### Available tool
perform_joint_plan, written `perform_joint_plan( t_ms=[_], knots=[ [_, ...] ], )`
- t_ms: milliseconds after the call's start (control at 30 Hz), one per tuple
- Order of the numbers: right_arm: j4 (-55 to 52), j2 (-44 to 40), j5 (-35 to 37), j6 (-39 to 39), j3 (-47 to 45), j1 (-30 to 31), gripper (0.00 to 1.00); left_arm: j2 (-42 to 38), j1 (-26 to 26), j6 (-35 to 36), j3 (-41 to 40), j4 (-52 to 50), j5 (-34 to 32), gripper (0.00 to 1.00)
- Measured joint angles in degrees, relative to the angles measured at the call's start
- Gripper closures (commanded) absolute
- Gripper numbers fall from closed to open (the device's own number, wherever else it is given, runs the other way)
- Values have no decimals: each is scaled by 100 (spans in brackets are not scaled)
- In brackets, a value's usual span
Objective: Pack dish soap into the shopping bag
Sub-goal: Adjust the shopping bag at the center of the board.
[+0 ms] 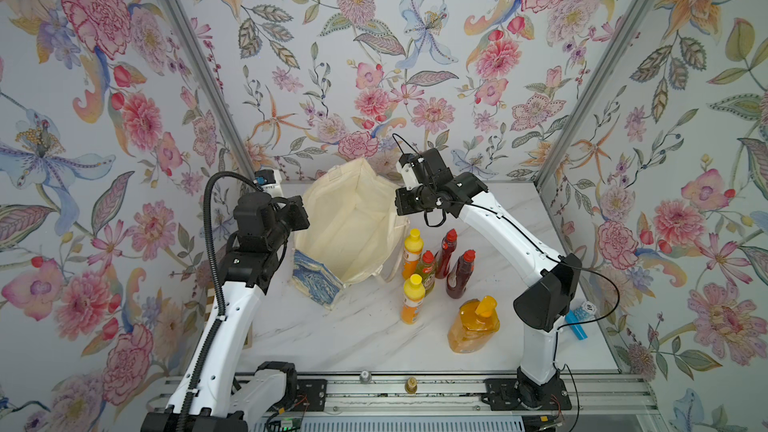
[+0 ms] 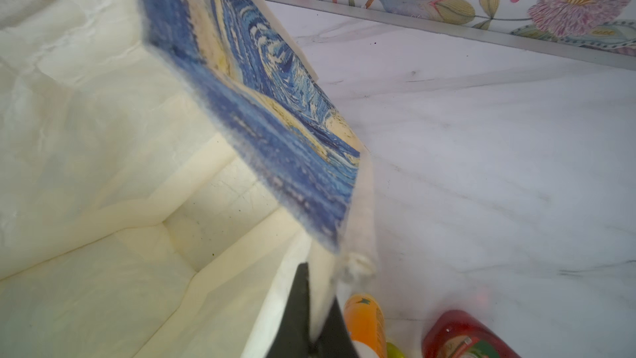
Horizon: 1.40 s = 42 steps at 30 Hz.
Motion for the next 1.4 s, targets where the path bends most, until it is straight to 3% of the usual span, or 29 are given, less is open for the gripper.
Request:
perform_joint_plan(
  t_ms=[267,500,933,1200,1400],
  knots=[
    [-20,42,63,96,-221,7,87,-240,0,-131,-472,181,94,100],
    [13,109,199,109,-219,7,69,-245,0,-243,-1008,802,227,100],
    [9,-31,662,-72,-190,205,36,-208,2,-264,-1150,1141,450,100],
    [28,-1486,1687,-153,-1224,507,23,-227,2,-223,-1169,1161,452,100],
    [55,-3018,2356,-162,-2752,796,12,-332,2,-142,-1241,1204,472,100]
  ],
)
